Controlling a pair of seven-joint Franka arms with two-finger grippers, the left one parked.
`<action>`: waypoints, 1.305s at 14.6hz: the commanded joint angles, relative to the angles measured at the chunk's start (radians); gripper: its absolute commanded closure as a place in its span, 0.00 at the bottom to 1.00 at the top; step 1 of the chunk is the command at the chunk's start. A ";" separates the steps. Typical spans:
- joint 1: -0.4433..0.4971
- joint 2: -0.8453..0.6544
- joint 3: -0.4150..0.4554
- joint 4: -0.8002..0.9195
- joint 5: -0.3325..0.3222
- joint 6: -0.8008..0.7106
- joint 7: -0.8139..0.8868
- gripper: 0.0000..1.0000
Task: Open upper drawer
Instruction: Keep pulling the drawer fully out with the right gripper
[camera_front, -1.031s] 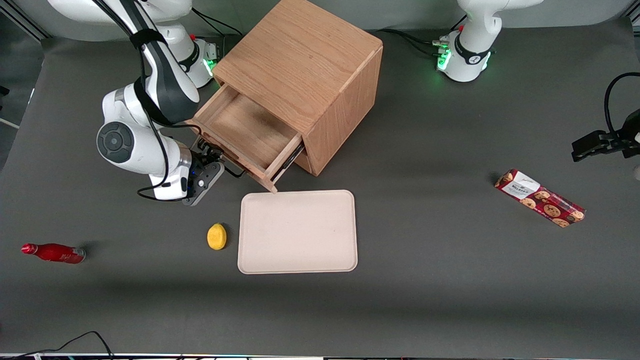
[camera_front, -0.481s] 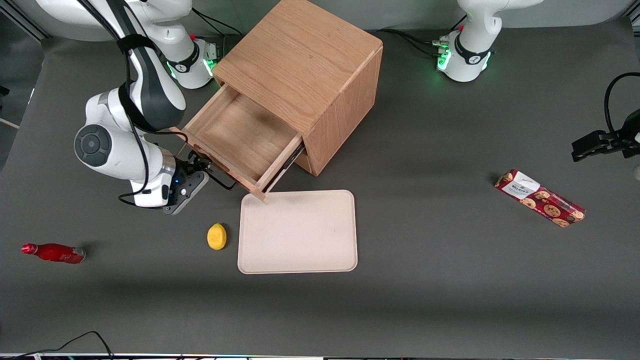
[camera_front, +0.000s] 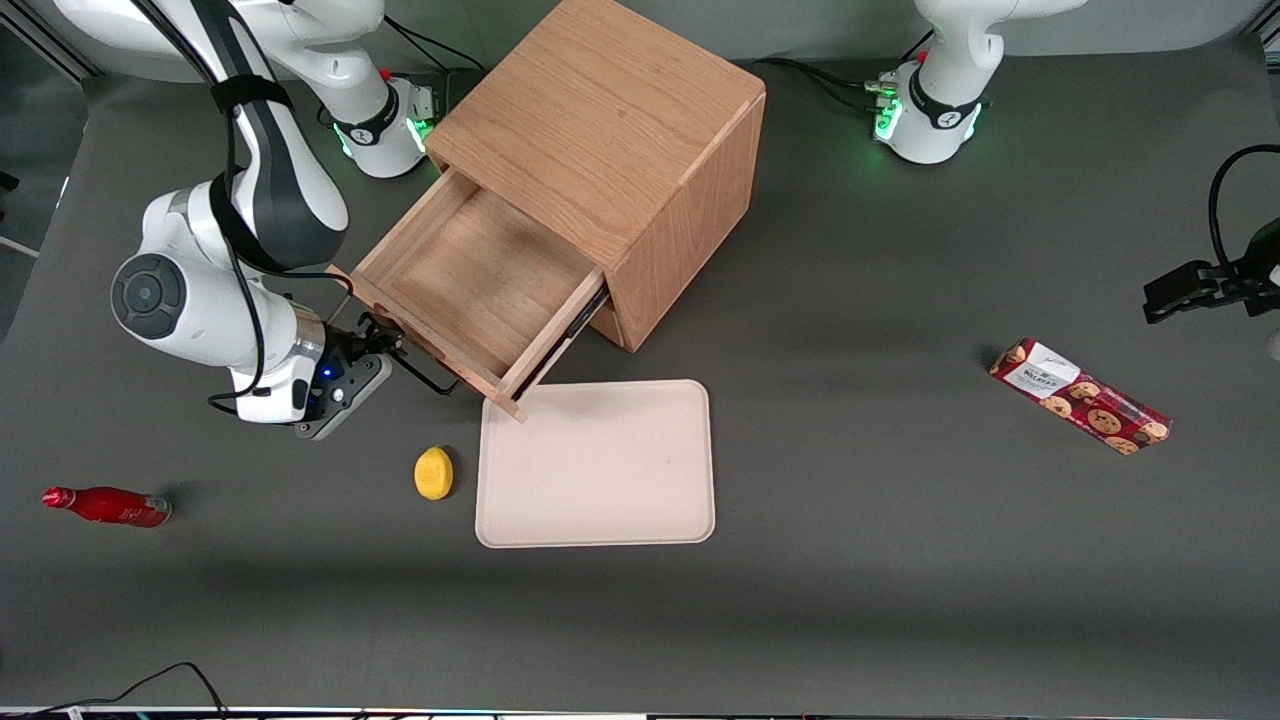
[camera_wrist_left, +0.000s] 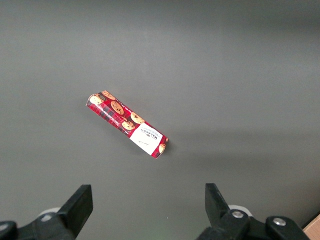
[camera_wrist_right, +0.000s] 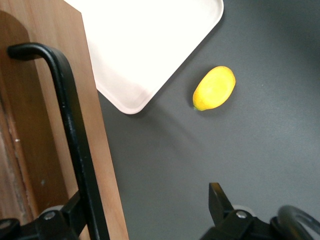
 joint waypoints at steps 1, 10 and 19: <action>-0.021 0.018 -0.002 0.020 -0.013 0.023 -0.019 0.00; -0.050 0.033 -0.002 0.065 -0.013 0.026 -0.017 0.00; -0.051 0.006 -0.002 0.151 -0.013 -0.072 -0.004 0.00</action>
